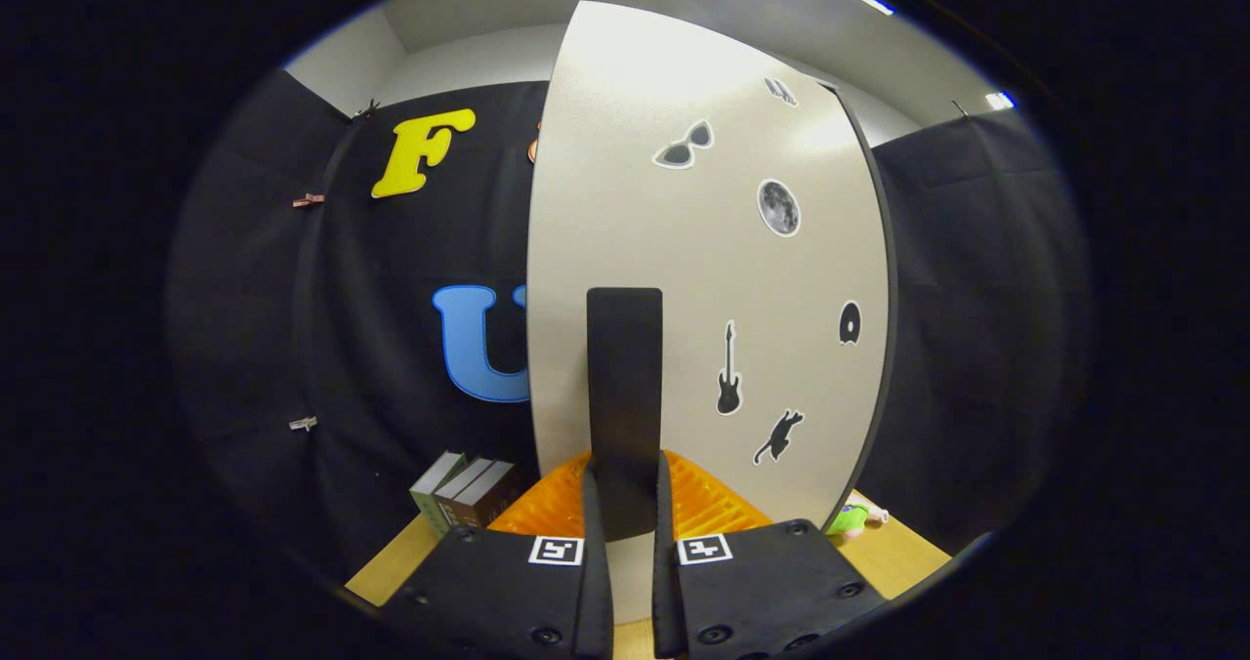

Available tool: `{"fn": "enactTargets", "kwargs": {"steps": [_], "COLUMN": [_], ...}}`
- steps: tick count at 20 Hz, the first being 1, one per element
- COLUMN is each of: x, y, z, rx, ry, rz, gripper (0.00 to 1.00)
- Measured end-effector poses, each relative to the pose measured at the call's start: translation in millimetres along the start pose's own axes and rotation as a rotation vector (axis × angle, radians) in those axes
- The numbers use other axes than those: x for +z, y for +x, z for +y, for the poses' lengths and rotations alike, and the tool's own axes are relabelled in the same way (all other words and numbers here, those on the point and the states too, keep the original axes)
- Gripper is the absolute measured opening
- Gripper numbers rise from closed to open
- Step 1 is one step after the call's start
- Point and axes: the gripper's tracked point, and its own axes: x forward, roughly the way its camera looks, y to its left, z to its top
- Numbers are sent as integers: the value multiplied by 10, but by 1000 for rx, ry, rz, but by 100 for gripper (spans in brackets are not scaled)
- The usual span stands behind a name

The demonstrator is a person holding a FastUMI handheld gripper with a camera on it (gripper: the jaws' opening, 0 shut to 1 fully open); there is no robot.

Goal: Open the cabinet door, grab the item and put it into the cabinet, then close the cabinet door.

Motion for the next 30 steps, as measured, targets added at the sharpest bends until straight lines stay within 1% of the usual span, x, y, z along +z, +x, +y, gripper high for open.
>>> {"fn": "enactTargets", "kwargs": {"steps": [5,11,14,17,21,24,27,30], "x": [-33,-27,1,-21,-3,-1,-9,-44], "y": [-551,-994,-1173,-1249,-1363,-1481,-1565,-1683], "z": [-411,-864,-1123,-1249,-1428,-1680,-1990,-2257], "rx": [-81,-196,-224,-198,-143,-99,-82,-60], "ry": [22,57,104,91,-6,-18,-24,-13], "rz": [-8,-23,-40,-26,-15,-9,-3,-2], "gripper": [20,19,19,19,19,17,13,13]}}
